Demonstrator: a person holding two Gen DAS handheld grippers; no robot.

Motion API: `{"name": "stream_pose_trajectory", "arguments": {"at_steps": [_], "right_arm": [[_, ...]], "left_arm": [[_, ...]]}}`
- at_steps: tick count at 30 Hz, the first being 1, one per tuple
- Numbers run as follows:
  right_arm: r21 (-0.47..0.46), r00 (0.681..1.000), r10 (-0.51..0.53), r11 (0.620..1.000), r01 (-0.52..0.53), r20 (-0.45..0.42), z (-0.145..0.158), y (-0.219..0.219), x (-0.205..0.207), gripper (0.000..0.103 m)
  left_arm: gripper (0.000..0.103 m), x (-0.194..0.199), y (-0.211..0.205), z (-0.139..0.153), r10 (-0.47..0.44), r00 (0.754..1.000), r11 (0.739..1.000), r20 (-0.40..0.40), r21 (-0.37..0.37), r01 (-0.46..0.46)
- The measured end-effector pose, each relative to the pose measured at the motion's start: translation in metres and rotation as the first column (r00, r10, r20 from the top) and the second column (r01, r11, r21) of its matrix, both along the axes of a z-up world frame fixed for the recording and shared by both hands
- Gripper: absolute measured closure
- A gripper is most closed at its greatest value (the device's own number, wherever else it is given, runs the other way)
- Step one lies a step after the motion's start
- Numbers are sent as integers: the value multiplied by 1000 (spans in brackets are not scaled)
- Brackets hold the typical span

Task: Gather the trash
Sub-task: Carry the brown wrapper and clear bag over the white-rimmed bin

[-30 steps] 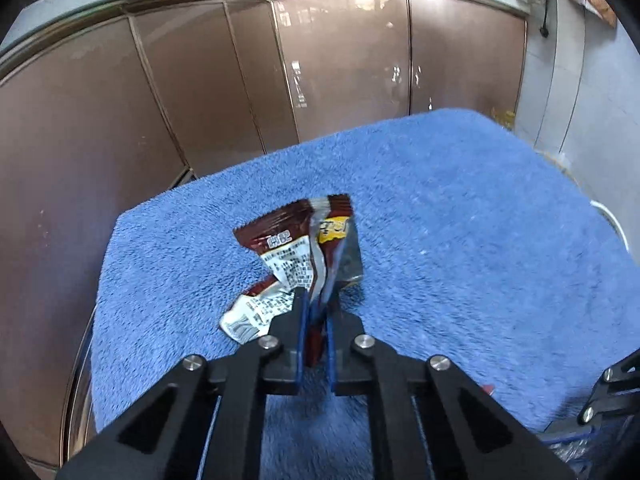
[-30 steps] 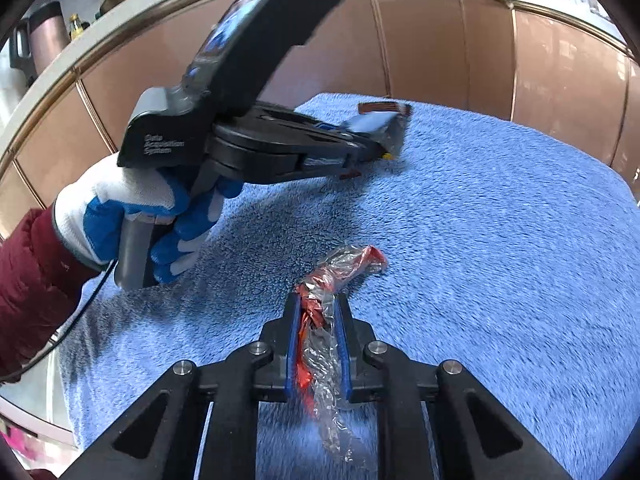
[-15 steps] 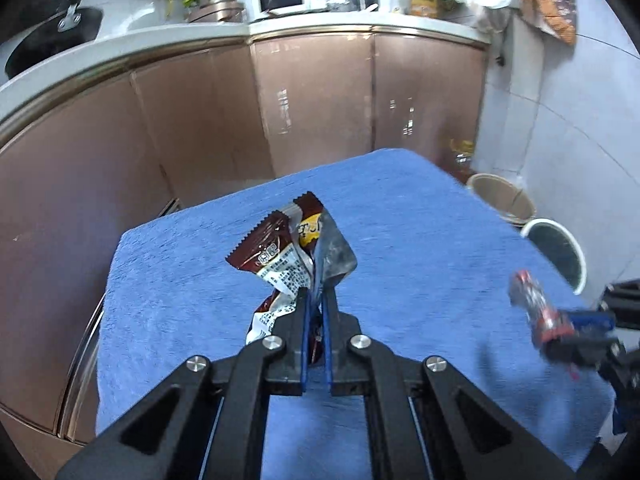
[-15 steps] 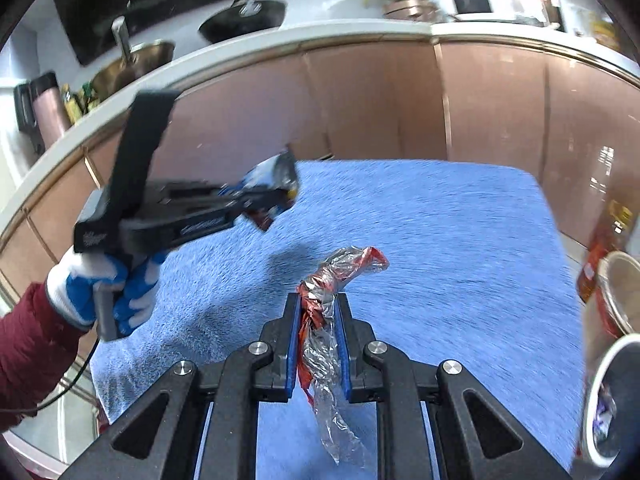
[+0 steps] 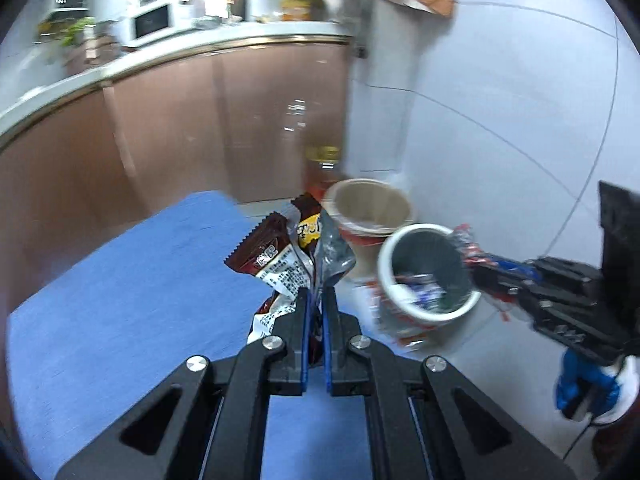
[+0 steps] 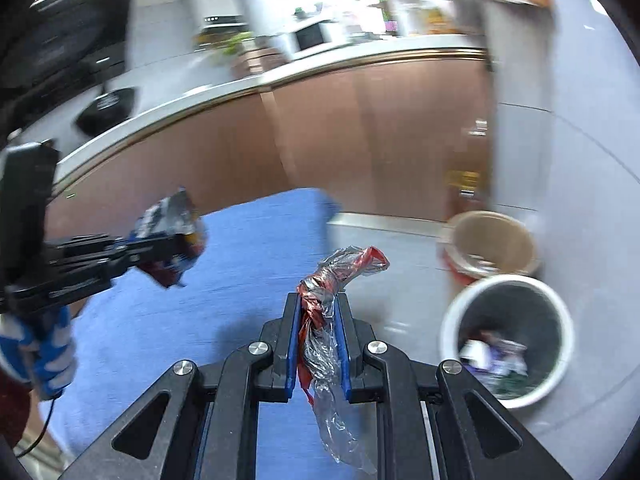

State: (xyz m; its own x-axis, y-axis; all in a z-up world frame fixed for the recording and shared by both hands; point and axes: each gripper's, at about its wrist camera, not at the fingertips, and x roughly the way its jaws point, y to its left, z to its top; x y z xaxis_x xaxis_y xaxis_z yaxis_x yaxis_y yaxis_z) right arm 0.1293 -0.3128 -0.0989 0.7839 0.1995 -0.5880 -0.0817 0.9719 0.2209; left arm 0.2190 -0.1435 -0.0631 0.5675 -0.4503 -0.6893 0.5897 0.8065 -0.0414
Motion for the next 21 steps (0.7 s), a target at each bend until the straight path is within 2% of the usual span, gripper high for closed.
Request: {"name": "stream_pose_trajectory", "arguments": {"at_steps": [4, 10, 12, 14, 18, 21], "right_arm": [[-6, 994, -108, 994, 107, -34, -20, -46, 8, 88], [-23, 966, -239, 971, 238, -103, -63, -115, 33, 88], [-32, 952, -277, 961, 275, -129, -79, -132, 46, 88], [-36, 942, -300, 954, 298, -153, -93, -143, 55, 87], [-73, 924, -335, 942, 327, -186, -115, -161, 64, 85], [-115, 911, -362, 932, 345, -200, -125, -164, 69, 81]], "left_arm": [[98, 20, -72, -13, -109, 991, 993, -77, -44, 106], [98, 72, -179, -60, -215, 941, 976, -261, -102, 194], [98, 86, -205, -75, -226, 929, 974, -293, -99, 206], [95, 99, -227, -89, -233, 919, 972, -318, -98, 213], [95, 121, -259, -116, -231, 903, 973, -361, -100, 209], [90, 133, -266, -134, -224, 887, 974, -405, -122, 190]]}}
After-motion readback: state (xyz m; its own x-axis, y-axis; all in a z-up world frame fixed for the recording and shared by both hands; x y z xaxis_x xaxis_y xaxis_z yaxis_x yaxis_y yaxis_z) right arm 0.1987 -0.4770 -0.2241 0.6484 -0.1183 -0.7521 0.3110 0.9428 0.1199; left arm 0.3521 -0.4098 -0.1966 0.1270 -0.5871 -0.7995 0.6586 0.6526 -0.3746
